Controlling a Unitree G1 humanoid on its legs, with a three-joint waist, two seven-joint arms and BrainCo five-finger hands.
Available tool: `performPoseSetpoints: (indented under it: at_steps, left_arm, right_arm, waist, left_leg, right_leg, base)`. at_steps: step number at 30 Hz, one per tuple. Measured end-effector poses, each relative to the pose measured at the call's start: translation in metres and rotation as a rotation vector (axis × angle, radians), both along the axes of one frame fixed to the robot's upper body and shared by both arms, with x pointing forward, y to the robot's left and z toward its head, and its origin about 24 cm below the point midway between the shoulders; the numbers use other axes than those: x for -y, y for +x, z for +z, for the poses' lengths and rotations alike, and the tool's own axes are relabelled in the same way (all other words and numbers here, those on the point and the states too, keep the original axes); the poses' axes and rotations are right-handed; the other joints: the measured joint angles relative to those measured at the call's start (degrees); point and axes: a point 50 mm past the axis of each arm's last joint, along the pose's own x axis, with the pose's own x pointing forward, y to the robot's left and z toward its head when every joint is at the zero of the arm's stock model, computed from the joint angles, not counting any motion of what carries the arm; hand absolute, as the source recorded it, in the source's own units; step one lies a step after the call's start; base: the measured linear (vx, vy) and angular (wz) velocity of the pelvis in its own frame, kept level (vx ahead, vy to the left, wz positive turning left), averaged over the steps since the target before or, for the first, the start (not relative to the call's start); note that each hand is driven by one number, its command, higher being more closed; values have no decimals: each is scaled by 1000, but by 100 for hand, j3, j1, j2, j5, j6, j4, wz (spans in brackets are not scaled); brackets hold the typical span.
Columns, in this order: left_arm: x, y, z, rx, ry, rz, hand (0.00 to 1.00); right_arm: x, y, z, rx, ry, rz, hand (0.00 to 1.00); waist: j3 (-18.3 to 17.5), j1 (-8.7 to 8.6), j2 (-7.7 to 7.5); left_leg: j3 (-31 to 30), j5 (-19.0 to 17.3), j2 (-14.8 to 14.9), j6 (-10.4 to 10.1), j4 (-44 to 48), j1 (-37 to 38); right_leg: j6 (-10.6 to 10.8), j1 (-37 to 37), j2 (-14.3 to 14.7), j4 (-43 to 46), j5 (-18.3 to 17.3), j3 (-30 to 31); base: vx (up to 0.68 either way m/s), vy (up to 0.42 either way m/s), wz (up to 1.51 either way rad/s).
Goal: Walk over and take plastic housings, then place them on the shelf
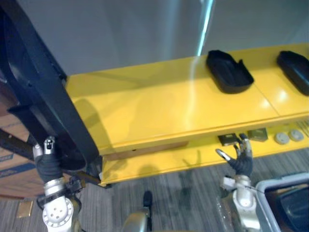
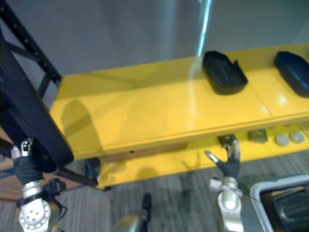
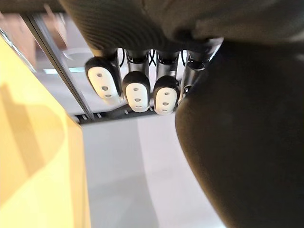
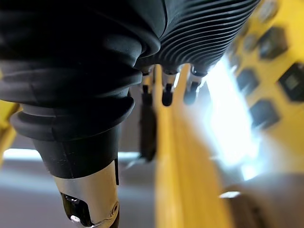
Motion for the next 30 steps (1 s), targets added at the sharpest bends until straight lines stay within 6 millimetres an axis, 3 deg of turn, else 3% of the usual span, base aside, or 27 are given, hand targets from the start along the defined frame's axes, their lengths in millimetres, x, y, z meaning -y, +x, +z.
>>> performPoseSetpoints:
  at_steps: [2, 4, 5, 6, 7, 8, 9, 10, 11, 12, 14, 15, 16, 19, 22, 26, 30]
  left_arm:
    - [1, 5, 4, 14, 17, -29, 100]
    - [3, 11, 7, 27, 32, -63, 100]
    - [3, 16, 9, 34, 49, -84, 100]
    - [2, 19, 10, 23, 75, -105, 100]
    - [3, 21, 12, 17, 95, -131, 100]
    - [5, 23, 13, 17, 105, -149, 100]
    - [4, 27, 22, 48, 143, -168, 100]
    - [4, 33, 29, 88, 148, -176, 100]
    - [6, 35, 29, 102, 131, -174, 100]
    - [4, 41, 29, 113, 100, -173, 100]
    - [11, 43, 22, 96, 66, -202, 100]
    - [13, 42, 19, 83, 61, -205, 100]
    - [13, 41, 20, 83, 66, -195, 100]
    - [13, 38, 29, 128, 73, -183, 100]
    - [15, 36, 30, 145, 53, -162, 100]
    - [13, 30, 22, 118, 35, -137, 100]
    - [12, 26, 18, 98, 36, -133, 100]
  right_arm:
    - [2, 3, 3, 11, -4, -10, 0]
    - [5, -2, -3, -17, -5, -35, 0]
    - [8, -7, -6, -29, -9, -46, 0]
    - [10, -12, -10, -50, -5, -62, 0]
    - [14, -17, -13, -61, -4, -84, 0]
    - [17, -19, -14, -65, -2, -101, 0]
    - [14, -24, -17, -59, 34, -142, 0]
    - [17, -25, -5, -2, -3, -160, 0]
    - [19, -24, 2, 29, -43, -159, 0]
    - [15, -24, 0, 23, -62, -171, 0]
    - [23, -26, 12, 75, -79, -231, 0]
    - [29, -28, 26, 145, -100, -271, 0]
    - [33, -26, 41, 215, -139, -300, 0]
    - [45, -19, 74, 351, -208, -377, 0]
    - [65, -28, 86, 415, -215, -566, 0]
    - [90, -57, 67, 334, -199, -781, 0]
    - [90, -86, 5, 76, -87, -926, 0]
  waist:
    - [47, -34, -41]
    - [110, -115, -130]
    - [191, -167, -110]
    - [255, -255, -89]
    - [239, -313, -45]
    - [194, -353, 7]
    - [109, -494, -448]
    - [206, -396, -264]
    - [237, -345, -106]
    - [295, -358, -321]
    - [271, -407, -366]
    - [242, -413, -356]
    - [221, -408, -273]
    - [198, -368, -233]
    - [192, -384, -229]
    - [91, -496, -77]
    - [27, -586, 12]
  left_leg:
    - [46, -24, -149, 4, -15, 13]
    - [233, -251, -192, 41, 162, 15]
    - [314, -533, -213, 240, 821, -159]
    - [220, -569, -201, 245, 854, 23]
    - [106, -583, -197, 225, 602, 177]
    - [69, -704, -189, 63, 361, 280]
    - [251, -1290, -342, 135, 1299, -30]
    - [306, -1972, 133, 385, 3096, -389]
    - [93, -2397, 268, 138, 2999, -335]
    - [-6, -2376, 78, 72, 2965, -360]
    - [-70, -2233, 27, 18, 2701, -396]
    - [-127, -2114, 35, -25, 2589, -372]
    - [-161, -1999, 107, -18, 2448, -360]
    - [-150, -1649, 223, -49, 1976, -266]
    - [-69, -1437, 284, -128, 1493, -19]
    - [75, -1162, 298, -170, 800, 337]
    - [332, -1021, 294, -169, 343, 713]
  right_leg:
    - [-90, -139, -230, 424, -256, -6]
    - [-128, -419, -571, 1208, -254, 120]
    - [-400, -710, -743, 2140, -267, 509]
    - [-898, -985, -821, 2923, 63, 915]
    - [-1093, -1216, -796, 3341, 606, 1119]
    - [-1144, -1335, -750, 3451, 955, 1190]
    - [-1016, -1585, -1056, 3482, 921, 1496]
    - [-697, -1632, -740, 3455, 119, 1679]
    - [-512, -1580, -463, 3147, -189, 1736]
    - [-293, -1436, -243, 2208, -472, 2053]
    - [-202, -1291, 32, 1190, -493, 2017]
    - [134, -994, 134, 572, -227, 1898]
    - [186, -852, 250, 207, 100, 1777]
    - [76, -839, 414, -151, 428, 1762]
    - [18, -777, 490, -313, 505, 1752]
    - [7, -781, 495, -395, 600, 1770]
    - [31, -748, 465, -443, 647, 1886]
  base:
    - [-67, 32, 5]
    - [-28, 77, 21]
    - [8, 84, 23]
    - [12, 47, 30]
    - [-8, 41, 34]
    - [64, 54, 56]
    - [106, 38, 30]
    - [133, 3, 9]
    - [83, -51, -13]
    - [60, -99, 20]
    - [52, -122, 37]
    - [61, -78, 26]
    - [85, -77, 20]
    - [68, -96, 5]
    - [61, -116, -4]
    - [45, -56, -17]
    - [31, 1, -35]
